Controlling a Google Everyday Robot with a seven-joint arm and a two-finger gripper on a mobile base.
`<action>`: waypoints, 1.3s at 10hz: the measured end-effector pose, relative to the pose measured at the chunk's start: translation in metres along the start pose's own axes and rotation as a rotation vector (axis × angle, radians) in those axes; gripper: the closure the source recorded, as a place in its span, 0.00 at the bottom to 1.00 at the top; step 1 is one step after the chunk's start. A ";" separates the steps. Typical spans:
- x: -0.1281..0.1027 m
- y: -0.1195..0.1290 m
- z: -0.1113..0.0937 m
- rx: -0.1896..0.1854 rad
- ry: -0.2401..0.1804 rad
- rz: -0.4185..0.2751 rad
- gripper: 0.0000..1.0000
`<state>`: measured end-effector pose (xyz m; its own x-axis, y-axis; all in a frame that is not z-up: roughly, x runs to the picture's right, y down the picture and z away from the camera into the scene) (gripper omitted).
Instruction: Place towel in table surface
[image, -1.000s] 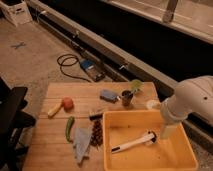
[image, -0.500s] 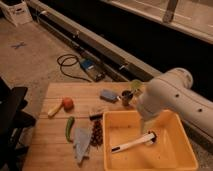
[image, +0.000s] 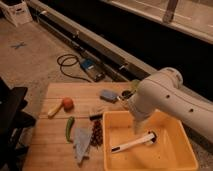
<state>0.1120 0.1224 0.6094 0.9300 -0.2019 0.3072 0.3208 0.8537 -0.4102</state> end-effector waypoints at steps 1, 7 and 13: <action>0.000 0.000 0.000 0.002 0.001 0.000 0.20; -0.073 -0.046 0.007 0.076 -0.075 -0.089 0.20; -0.196 -0.077 0.062 0.029 -0.155 -0.242 0.20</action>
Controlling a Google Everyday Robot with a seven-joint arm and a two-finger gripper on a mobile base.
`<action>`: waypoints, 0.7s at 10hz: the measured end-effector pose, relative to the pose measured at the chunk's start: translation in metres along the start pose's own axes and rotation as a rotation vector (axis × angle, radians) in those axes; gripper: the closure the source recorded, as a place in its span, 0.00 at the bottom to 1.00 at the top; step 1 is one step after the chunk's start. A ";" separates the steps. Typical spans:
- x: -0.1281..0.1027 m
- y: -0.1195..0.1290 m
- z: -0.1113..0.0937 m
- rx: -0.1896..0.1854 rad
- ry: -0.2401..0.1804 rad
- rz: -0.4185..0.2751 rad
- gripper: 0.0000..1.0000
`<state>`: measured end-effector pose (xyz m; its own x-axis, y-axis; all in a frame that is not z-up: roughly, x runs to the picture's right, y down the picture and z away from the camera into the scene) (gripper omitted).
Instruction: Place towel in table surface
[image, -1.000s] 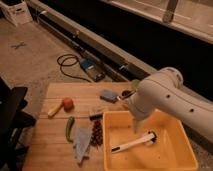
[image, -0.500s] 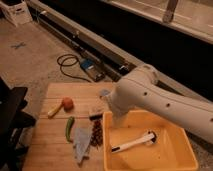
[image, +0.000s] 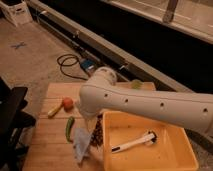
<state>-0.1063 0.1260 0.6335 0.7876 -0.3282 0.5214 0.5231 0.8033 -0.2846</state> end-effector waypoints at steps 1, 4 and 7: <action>-0.003 -0.001 0.002 -0.002 -0.002 -0.005 0.20; -0.001 0.000 0.001 -0.003 -0.001 0.001 0.20; -0.008 0.010 0.031 -0.034 -0.049 0.028 0.20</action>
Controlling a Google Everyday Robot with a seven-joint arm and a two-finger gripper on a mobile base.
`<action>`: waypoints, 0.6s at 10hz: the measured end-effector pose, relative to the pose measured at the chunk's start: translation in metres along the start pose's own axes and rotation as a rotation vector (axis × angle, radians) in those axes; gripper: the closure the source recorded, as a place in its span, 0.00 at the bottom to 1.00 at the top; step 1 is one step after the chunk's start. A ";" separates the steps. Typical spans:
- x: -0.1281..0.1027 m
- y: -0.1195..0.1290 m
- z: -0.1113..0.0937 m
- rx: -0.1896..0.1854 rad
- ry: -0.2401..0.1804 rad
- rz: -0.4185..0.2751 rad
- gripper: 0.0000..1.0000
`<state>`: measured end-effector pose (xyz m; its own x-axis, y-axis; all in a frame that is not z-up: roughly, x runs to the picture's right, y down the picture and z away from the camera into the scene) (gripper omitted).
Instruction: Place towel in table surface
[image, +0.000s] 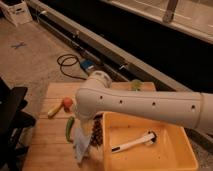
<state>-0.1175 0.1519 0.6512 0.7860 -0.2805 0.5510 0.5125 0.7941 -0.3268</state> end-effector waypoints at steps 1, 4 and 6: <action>-0.002 0.006 0.017 -0.018 -0.014 0.010 0.20; -0.006 0.025 0.062 -0.083 -0.040 0.039 0.20; -0.009 0.036 0.091 -0.139 -0.064 0.052 0.20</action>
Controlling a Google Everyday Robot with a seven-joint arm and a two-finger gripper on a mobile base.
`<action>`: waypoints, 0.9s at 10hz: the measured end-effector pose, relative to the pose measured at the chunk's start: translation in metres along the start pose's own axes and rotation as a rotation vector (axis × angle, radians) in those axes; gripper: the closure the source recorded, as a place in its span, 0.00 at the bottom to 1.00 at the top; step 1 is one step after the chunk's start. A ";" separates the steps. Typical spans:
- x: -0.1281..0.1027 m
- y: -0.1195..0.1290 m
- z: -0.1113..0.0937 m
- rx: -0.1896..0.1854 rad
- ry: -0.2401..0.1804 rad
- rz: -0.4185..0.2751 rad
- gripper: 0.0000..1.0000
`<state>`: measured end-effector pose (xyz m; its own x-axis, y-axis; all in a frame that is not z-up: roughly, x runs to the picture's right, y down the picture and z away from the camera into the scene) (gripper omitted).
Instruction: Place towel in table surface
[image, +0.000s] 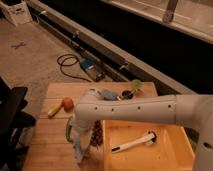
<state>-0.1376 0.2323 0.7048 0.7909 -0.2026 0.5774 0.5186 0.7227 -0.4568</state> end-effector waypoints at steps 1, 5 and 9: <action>0.002 0.005 0.020 -0.028 -0.019 0.010 0.20; 0.008 0.019 0.067 -0.042 -0.087 0.037 0.20; 0.013 0.027 0.083 -0.035 -0.100 0.052 0.23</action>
<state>-0.1404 0.3037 0.7561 0.7816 -0.0977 0.6161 0.4904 0.7067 -0.5100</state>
